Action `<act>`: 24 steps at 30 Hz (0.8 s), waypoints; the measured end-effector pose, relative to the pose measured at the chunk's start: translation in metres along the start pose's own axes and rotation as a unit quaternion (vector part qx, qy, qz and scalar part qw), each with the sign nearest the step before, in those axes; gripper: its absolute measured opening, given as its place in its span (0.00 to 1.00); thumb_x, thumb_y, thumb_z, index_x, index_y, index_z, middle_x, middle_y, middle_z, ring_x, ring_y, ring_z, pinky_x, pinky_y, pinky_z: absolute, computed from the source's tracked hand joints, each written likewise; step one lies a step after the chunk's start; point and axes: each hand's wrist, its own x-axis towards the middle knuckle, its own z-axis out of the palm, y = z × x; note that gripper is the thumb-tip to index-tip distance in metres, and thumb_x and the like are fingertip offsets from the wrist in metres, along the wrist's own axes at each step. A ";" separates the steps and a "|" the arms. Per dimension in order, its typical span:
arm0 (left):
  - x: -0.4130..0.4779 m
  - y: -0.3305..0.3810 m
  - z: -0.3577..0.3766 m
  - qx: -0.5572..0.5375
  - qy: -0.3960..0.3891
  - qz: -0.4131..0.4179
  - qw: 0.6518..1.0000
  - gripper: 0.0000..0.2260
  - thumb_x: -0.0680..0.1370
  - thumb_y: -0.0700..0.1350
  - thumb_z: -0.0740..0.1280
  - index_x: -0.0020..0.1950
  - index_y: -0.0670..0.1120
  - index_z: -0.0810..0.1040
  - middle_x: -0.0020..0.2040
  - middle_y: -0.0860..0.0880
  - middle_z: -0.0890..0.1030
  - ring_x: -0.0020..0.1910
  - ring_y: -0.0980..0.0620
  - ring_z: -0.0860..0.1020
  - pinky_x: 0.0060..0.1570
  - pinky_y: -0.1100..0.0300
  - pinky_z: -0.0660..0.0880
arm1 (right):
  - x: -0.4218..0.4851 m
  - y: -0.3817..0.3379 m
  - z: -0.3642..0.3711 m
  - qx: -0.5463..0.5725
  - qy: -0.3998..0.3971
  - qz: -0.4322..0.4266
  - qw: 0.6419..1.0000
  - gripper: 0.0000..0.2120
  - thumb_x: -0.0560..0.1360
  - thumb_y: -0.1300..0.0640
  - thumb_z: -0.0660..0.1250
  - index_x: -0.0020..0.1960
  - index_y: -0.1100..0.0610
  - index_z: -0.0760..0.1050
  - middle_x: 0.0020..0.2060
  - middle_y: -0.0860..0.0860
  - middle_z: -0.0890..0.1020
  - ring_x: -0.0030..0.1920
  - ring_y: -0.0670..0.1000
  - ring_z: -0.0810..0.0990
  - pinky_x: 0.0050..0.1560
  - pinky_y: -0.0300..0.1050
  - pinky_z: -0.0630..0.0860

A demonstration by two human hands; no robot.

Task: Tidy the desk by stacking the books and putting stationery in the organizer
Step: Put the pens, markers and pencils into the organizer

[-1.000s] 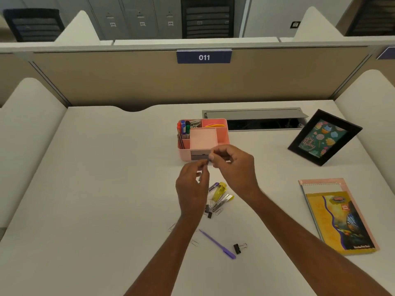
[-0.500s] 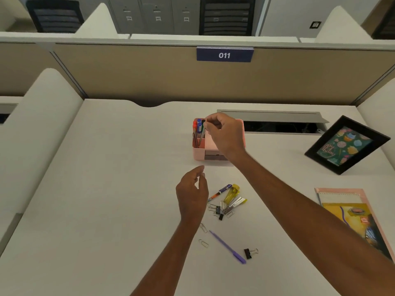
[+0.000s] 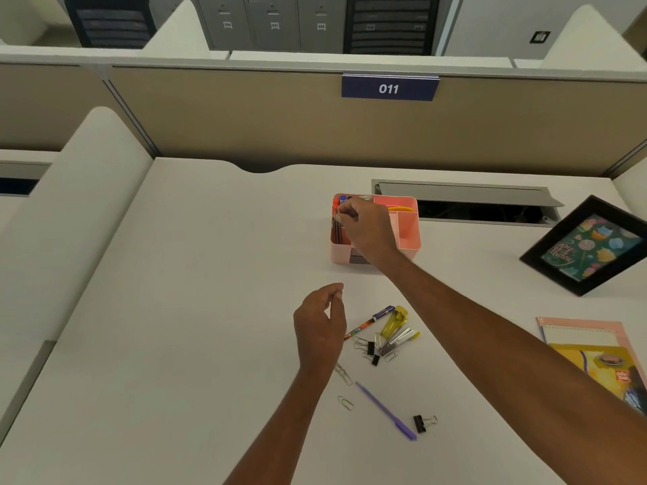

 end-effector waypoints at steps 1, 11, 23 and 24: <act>0.000 -0.001 -0.001 0.000 0.000 0.000 1.000 0.09 0.83 0.42 0.69 0.61 0.48 0.86 0.55 0.55 0.86 0.56 0.60 0.83 0.60 0.58 0.81 | 0.001 0.000 0.000 -0.005 -0.002 -0.001 1.000 0.09 0.81 0.54 0.71 0.58 0.56 0.85 0.54 0.51 0.88 0.52 0.52 0.85 0.60 0.47 0.82; 0.000 -0.007 -0.006 0.014 0.006 -0.004 1.000 0.09 0.82 0.41 0.70 0.60 0.48 0.86 0.55 0.56 0.86 0.54 0.64 0.83 0.59 0.62 0.81 | 0.004 0.003 0.001 -0.012 0.005 0.006 1.000 0.09 0.79 0.56 0.73 0.59 0.56 0.85 0.55 0.52 0.87 0.53 0.52 0.85 0.61 0.49 0.82; -0.001 -0.011 -0.005 0.029 0.017 -0.001 0.999 0.09 0.82 0.41 0.70 0.60 0.47 0.86 0.55 0.54 0.87 0.54 0.62 0.83 0.58 0.58 0.82 | -0.006 0.011 -0.013 0.009 0.034 0.009 0.999 0.06 0.79 0.59 0.73 0.56 0.56 0.85 0.52 0.50 0.87 0.51 0.47 0.84 0.50 0.37 0.80; -0.002 -0.012 -0.004 0.026 0.013 -0.005 1.000 0.09 0.82 0.41 0.69 0.60 0.47 0.86 0.55 0.54 0.87 0.54 0.62 0.83 0.58 0.58 0.83 | -0.009 0.013 -0.015 0.011 0.036 0.010 0.999 0.06 0.79 0.58 0.73 0.56 0.55 0.84 0.52 0.50 0.87 0.51 0.47 0.84 0.49 0.34 0.78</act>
